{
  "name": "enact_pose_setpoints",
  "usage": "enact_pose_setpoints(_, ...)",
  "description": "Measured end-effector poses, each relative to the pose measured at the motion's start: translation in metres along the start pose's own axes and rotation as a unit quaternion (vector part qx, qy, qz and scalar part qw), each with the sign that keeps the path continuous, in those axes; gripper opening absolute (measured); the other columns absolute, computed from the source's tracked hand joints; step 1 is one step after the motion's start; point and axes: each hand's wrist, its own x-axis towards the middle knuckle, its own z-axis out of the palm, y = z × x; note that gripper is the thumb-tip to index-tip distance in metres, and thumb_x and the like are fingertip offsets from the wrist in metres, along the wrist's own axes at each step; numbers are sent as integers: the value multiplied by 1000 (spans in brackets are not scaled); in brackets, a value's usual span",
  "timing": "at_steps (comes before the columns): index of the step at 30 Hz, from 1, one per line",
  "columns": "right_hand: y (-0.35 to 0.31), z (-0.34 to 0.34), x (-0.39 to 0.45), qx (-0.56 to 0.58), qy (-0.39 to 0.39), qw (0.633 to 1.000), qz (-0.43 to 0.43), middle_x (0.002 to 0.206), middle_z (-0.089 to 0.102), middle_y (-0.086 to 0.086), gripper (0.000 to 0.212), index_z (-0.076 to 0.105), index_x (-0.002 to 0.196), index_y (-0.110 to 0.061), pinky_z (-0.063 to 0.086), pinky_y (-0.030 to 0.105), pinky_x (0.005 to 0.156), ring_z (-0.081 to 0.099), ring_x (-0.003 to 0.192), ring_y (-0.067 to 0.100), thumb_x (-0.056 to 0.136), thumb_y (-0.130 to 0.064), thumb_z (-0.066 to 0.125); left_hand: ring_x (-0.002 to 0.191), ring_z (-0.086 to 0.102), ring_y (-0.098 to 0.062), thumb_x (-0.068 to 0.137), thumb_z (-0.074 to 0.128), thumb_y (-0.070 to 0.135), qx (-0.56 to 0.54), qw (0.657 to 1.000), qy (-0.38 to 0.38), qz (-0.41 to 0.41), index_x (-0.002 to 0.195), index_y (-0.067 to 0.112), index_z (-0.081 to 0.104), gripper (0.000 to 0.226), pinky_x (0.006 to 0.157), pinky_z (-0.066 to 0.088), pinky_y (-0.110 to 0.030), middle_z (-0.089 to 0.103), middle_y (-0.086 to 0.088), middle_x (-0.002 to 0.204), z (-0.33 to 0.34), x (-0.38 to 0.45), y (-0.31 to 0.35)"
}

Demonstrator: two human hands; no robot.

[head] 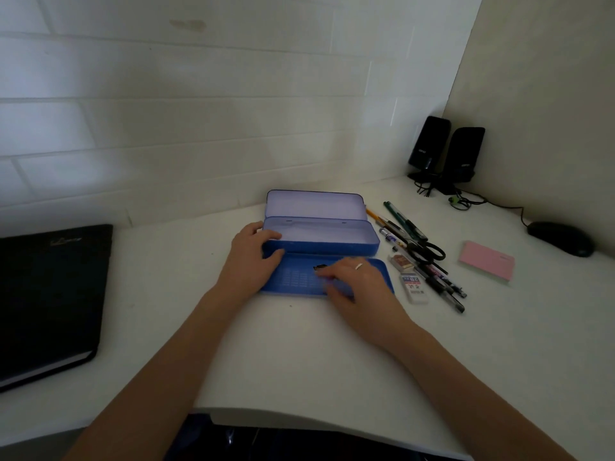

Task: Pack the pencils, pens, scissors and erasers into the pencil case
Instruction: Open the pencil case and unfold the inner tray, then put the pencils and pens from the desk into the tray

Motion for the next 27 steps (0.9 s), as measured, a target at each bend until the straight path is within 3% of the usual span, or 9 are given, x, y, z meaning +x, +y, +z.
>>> enact_pose_setpoints(3, 13, -20, 5, -6, 131, 989, 64, 101, 65, -7, 20, 66, 108, -23, 45, 24, 84, 56, 95, 8, 90, -22, 56, 129, 39, -25, 90, 57, 13, 10, 1000, 11, 11, 123, 14, 58, 33, 101, 22, -19, 44, -11, 138, 0, 0, 0)
enact_pose_setpoints(5, 31, -37, 8, -34, 188, 972, 139, 97, 65, -9, 18, 66, 105, -25, 51, 33, 83, 60, 92, 12, 89, -22, 57, 131, 36, -25, 90, 55, 12, 18, 999, 11, 24, 126, 14, 56, 36, 102, 21, -19, 41, -10, 141, 1, -1, 0)
enact_pose_setpoints(7, 55, -53, 5, -79, 196, 951, 227, 96, 68, -3, 16, 66, 100, -27, 52, 43, 80, 61, 91, 19, 86, -24, 59, 131, 35, -25, 89, 56, 12, 23, 999, 2, 40, 127, 15, 54, 38, 103, 21, -20, 39, -10, 143, 2, -3, 0)
enact_pose_setpoints(11, 82, -69, -6, -83, 158, 919, 351, 97, 69, 2, 12, 67, 93, -30, 53, 47, 80, 62, 91, 25, 81, -28, 64, 123, 40, -23, 85, 61, 10, 24, 998, 21, 60, 122, 14, 56, 38, 98, 26, -19, 45, -8, 133, 1, -6, 2)
enact_pose_setpoints(15, 79, -67, -8, -78, 131, 915, 374, 98, 69, 4, 17, 68, 96, -30, 52, 45, 82, 64, 87, 25, 81, -25, 64, 93, 50, -17, 82, 62, 18, 50, 994, 87, 46, 102, 15, 57, 21, 71, 37, -24, 53, -1, 100, -5, -13, 12)
enact_pose_setpoints(18, 77, -65, -7, -78, 134, 920, 361, 96, 67, 5, 23, 60, 104, -27, 52, 44, 80, 63, 88, 26, 81, -25, 65, 66, 51, -13, 85, 56, 27, 68, 991, 106, -34, 91, 19, 49, 12, 51, 29, -23, 55, 4, 73, -14, -15, 18)
enact_pose_setpoints(23, 82, -67, -7, -102, 150, 909, 376, 99, 67, 7, 11, 60, 97, -23, 49, 45, 85, 60, 96, 29, 87, -20, 56, 69, 50, -16, 85, 55, 26, 111, 988, 93, -50, 87, 15, 51, 12, 56, 28, -26, 55, 3, 81, -17, -17, 15)
enact_pose_setpoints(27, 90, -69, -9, -83, 150, 903, 394, 99, 68, 7, 12, 63, 90, -24, 49, 45, 86, 61, 93, 29, 87, -14, 55, 70, 49, -18, 85, 53, 27, 137, 987, 56, -62, 88, 15, 52, 12, 59, 31, -28, 54, 3, 79, -15, -16, 15)
